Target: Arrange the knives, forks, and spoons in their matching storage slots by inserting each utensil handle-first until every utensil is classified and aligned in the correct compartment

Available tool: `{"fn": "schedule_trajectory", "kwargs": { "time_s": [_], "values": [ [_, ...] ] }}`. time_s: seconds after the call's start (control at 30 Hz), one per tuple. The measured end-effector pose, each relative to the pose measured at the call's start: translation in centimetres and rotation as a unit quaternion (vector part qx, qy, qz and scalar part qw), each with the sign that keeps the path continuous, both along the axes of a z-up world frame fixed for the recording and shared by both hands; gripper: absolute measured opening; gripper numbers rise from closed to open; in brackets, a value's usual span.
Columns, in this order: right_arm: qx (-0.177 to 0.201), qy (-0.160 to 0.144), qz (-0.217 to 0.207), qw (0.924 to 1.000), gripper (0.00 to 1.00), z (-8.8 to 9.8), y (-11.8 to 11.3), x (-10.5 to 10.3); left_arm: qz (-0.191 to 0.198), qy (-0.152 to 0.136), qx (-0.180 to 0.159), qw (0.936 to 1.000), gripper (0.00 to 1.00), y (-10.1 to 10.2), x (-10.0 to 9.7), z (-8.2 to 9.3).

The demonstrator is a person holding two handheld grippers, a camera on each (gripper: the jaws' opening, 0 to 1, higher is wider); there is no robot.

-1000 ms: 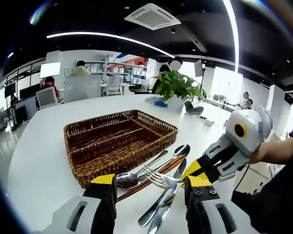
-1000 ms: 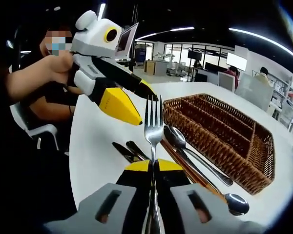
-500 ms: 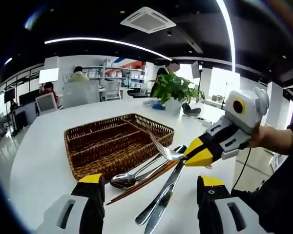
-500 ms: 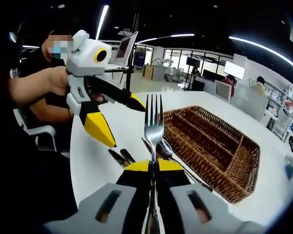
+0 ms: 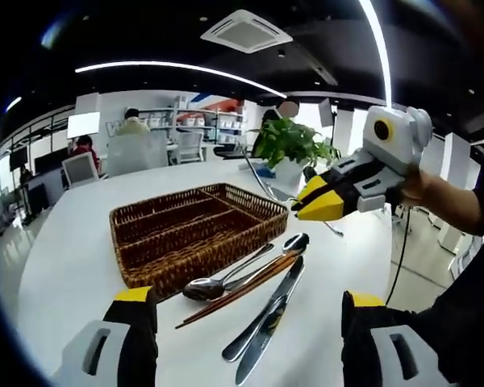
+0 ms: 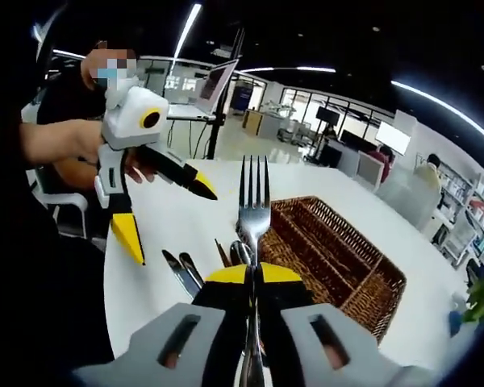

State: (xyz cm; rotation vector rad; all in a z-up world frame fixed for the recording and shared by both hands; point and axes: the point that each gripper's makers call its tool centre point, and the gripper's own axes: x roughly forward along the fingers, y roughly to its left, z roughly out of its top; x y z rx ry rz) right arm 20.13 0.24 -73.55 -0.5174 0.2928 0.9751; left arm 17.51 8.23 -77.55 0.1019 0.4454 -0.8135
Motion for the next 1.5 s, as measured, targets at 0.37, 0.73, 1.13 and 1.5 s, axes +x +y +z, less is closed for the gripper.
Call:
{"fn": "schedule_trajectory", "kwargs": {
  "time_s": [0.37,0.73,1.13,1.5],
  "values": [
    [-0.058,-0.035,0.037,0.9970,0.01,0.6,0.1,2.5,0.000,0.005,-0.004,1.0000,0.99,-0.1,-0.4,-0.1],
    [-0.101,-0.047,0.053,0.9924,0.01,-0.5,-0.5,6.4,0.003,0.004,-0.005,1.0000,0.99,0.3,-0.9,-0.1],
    [-0.120,-0.039,0.083,0.9886,0.01,-1.2,0.6,10.5,0.001,0.009,0.002,1.0000,0.99,0.1,-0.9,-0.4],
    [-0.150,-0.035,0.115,0.9814,0.01,-2.1,2.3,13.6,0.002,0.003,0.004,1.0000,0.99,0.2,-0.7,-0.4]
  ]
}}
